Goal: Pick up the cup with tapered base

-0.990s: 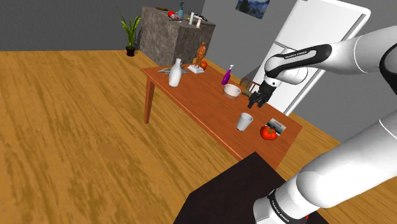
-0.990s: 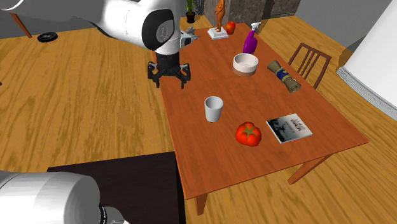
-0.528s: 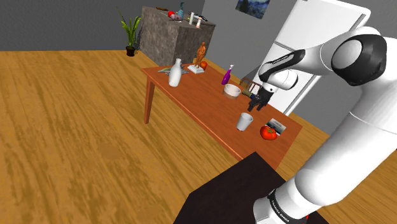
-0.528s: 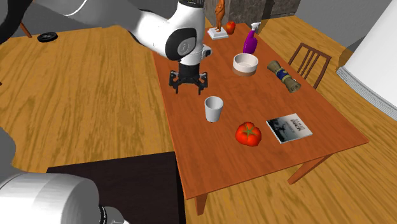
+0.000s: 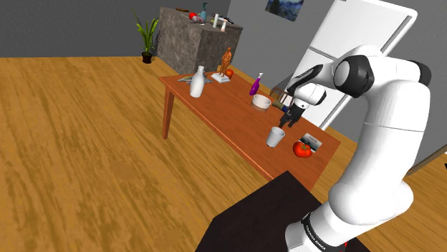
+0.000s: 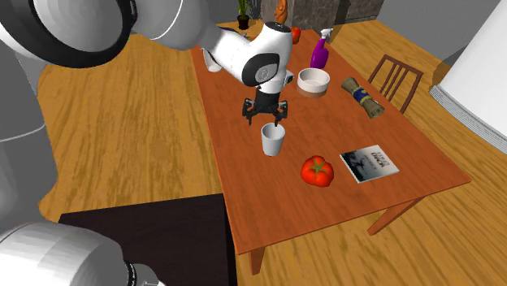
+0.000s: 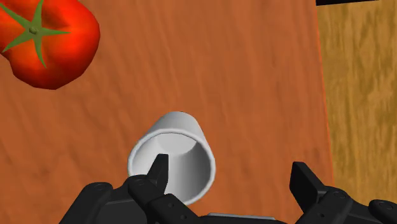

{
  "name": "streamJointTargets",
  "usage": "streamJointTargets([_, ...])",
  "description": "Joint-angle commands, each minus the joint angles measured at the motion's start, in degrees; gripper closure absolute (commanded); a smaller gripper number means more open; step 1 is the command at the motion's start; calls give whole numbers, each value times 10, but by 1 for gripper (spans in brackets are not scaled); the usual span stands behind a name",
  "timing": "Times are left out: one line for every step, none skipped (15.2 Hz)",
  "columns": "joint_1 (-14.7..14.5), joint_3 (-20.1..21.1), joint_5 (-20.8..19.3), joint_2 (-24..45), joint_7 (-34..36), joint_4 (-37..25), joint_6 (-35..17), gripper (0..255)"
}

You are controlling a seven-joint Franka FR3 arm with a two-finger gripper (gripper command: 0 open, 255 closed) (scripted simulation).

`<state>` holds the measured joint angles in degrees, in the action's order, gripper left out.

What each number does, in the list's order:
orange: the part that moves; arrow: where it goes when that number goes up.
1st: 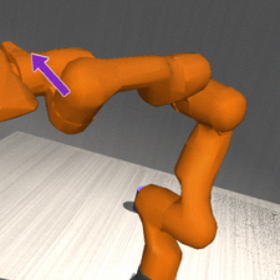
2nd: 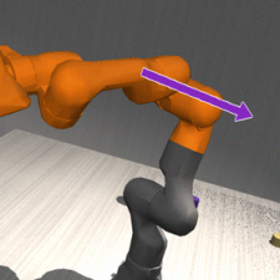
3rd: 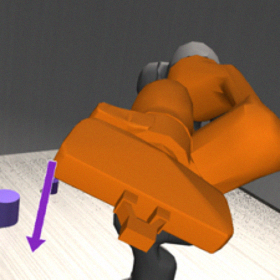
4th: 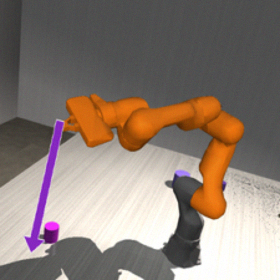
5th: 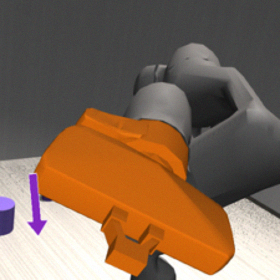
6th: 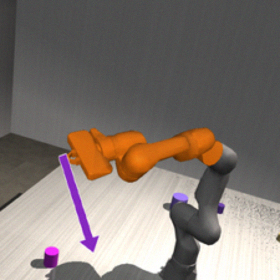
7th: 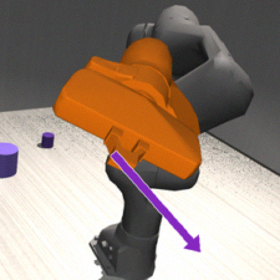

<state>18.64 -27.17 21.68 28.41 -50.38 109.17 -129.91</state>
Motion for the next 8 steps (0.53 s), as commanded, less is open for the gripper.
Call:
streamJointTargets([26, 11, 18, 50, -18, -51, 9, 0])
streamJointTargets([38, 16, 25, 72, -24, -76, 14, 0])
streamJointTargets([50, 21, 30, 95, -30, -102, 19, 0])
streamJointTargets([63, 25, 35, 118, -34, -129, 25, 0])
streamJointTargets([75, 30, 39, 141, -38, -157, 31, 0])
streamJointTargets([87, 34, 43, 165, -41, -186, 38, 0])
streamJointTargets([99, 38, 46, 189, -43, -217, 46, 0])
streamJointTargets([111, 42, 48, 213, -44, -249, 55, 0])
